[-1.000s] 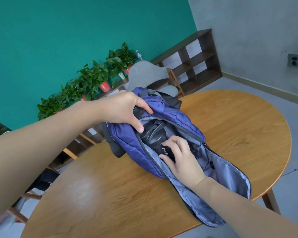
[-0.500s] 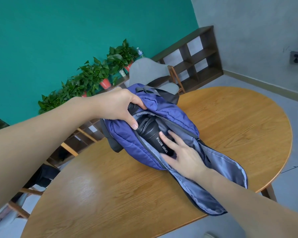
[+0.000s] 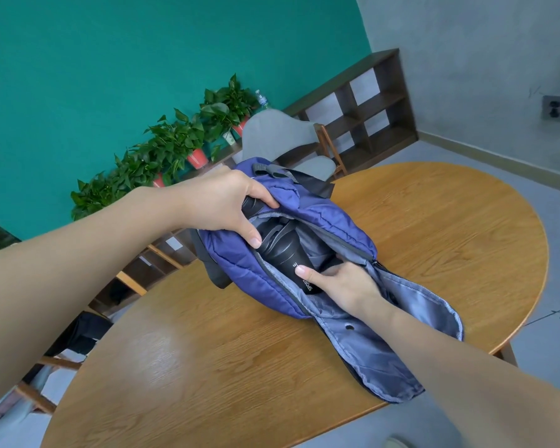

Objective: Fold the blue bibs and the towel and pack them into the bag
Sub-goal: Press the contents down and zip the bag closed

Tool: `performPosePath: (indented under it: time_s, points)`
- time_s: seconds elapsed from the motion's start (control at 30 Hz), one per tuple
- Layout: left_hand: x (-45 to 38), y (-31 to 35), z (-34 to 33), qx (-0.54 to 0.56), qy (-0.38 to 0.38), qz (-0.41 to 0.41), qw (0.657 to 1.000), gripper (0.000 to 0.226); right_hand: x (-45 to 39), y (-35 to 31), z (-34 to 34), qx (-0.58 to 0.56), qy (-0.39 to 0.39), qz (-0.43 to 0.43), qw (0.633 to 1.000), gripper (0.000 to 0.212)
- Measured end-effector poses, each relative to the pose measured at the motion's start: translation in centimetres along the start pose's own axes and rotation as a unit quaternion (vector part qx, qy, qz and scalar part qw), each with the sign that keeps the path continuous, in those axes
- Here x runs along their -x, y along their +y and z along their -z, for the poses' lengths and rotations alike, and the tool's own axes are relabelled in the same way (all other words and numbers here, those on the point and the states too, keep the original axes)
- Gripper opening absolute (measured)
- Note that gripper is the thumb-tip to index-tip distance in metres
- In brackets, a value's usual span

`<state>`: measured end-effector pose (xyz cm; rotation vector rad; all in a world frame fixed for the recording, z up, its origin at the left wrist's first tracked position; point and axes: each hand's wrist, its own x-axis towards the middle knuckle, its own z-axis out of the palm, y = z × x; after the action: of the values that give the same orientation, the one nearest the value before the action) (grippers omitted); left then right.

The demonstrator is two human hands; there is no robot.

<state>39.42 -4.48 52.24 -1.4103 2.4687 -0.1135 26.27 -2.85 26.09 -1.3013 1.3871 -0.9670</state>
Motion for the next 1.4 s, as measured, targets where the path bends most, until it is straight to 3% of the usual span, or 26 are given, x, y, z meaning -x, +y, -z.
performPosePath:
  time_s: [0.17, 0.43, 0.53, 0.7, 0.83, 1.0, 1.17, 1.3, 1.4]
  points:
    - [-0.1, -0.6, 0.1, 0.009, 0.010, 0.003, 1.000, 0.069, -0.2, -1.0, 0.1, 0.007, -0.005, -0.024, 1.000, 0.081]
    - [-0.8, -1.2, -1.2, 0.067, 0.047, 0.023, 0.996, 0.045, -0.2, -1.0, 0.3, 0.003, 0.011, -0.023, 1.000, 0.086]
    - [-0.4, -1.1, 0.6, 0.159, 0.036, 0.035, 0.986, 0.038, 0.5, -1.5, 0.2, 0.004, -0.001, -0.012, 1.000, 0.088]
    - [0.1, 0.3, 3.2, 0.281, 0.046, 0.031, 0.958, 0.037, 0.9, -2.5, 0.5, -0.009, 0.020, 0.040, 0.999, 0.098]
    - [0.2, 1.3, 3.6, 0.328, 0.037, 0.025, 0.943, 0.041, 1.2, -3.7, 1.0, 0.031, 0.101, 0.160, 0.981, 0.076]
    - [0.7, 2.8, 4.1, 0.289, 0.006, 0.005, 0.957, 0.047, 0.5, -3.5, 2.3, -0.088, 0.025, 0.164, 0.982, 0.097]
    - [1.7, 3.5, 4.4, 0.276, -0.014, -0.013, 0.961, 0.048, 0.7, -2.9, 3.4, -0.153, -0.049, 0.171, 0.972, 0.054]
    - [2.1, 3.9, 3.9, 0.323, -0.001, -0.025, 0.946, 0.048, 1.2, -2.5, 4.3, -0.189, -0.097, 0.168, 0.963, 0.043]
    - [1.8, 3.9, 3.3, 0.347, 0.015, -0.014, 0.938, 0.046, 1.3, -2.2, 4.6, -0.165, -0.101, 0.170, 0.966, 0.049]
